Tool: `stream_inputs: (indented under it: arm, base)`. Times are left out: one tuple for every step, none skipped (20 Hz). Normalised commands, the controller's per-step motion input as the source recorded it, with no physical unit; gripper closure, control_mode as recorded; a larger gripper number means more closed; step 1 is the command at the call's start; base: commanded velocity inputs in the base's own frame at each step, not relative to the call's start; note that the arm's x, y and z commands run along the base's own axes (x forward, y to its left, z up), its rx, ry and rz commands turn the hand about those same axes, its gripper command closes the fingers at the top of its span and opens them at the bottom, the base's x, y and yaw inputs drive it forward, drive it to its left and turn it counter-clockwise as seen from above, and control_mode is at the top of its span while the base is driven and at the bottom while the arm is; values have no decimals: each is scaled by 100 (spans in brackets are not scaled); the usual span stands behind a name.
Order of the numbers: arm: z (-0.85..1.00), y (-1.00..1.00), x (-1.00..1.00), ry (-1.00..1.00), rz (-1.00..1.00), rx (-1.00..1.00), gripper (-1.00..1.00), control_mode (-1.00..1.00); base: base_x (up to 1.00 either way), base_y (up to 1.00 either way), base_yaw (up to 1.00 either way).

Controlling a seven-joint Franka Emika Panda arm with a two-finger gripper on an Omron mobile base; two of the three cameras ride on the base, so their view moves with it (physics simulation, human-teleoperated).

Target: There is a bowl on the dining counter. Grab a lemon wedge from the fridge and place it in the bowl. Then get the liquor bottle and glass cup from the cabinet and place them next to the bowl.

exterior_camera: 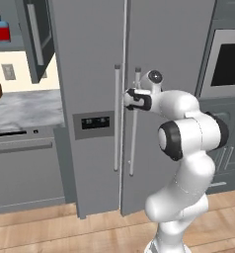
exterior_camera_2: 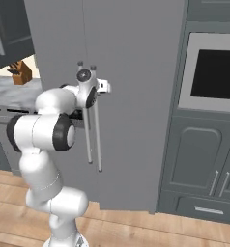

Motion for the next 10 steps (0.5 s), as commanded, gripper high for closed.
stream_inputs:
  arm:
    - [0, -86, -100, -7, -4, 9, 100, -100]
    - [0, -86, -100, -5, -4, 9, 100, -100]
    - [0, -84, -100, -4, -9, 10, 100, -100]
    - [0, -86, -100, 0, -15, 10, 100, -100]
    - [0, -84, -100, 0, -16, 8, 100, -100]
    - [0, -87, -100, 0, -15, 8, 100, -100]
    - [0, -84, -100, 0, -17, 8, 100, -100]
    - [0, -84, -100, 0, -17, 8, 100, -100]
    - [0, -86, -100, 0, -17, 8, 100, -100]
    - [0, -87, -100, 0, -16, 8, 100, -100]
  base:
    - [0, 0, 0]
    - [0, 0, 0]
    - [0, 0, 0]
    - [0, 0, 0]
    - [0, 0, 0]
    - [0, 0, 0]
    - [0, 0, 0]
    - [0, 0, 0]
    - [0, 0, 0]
    - [0, 0, 0]
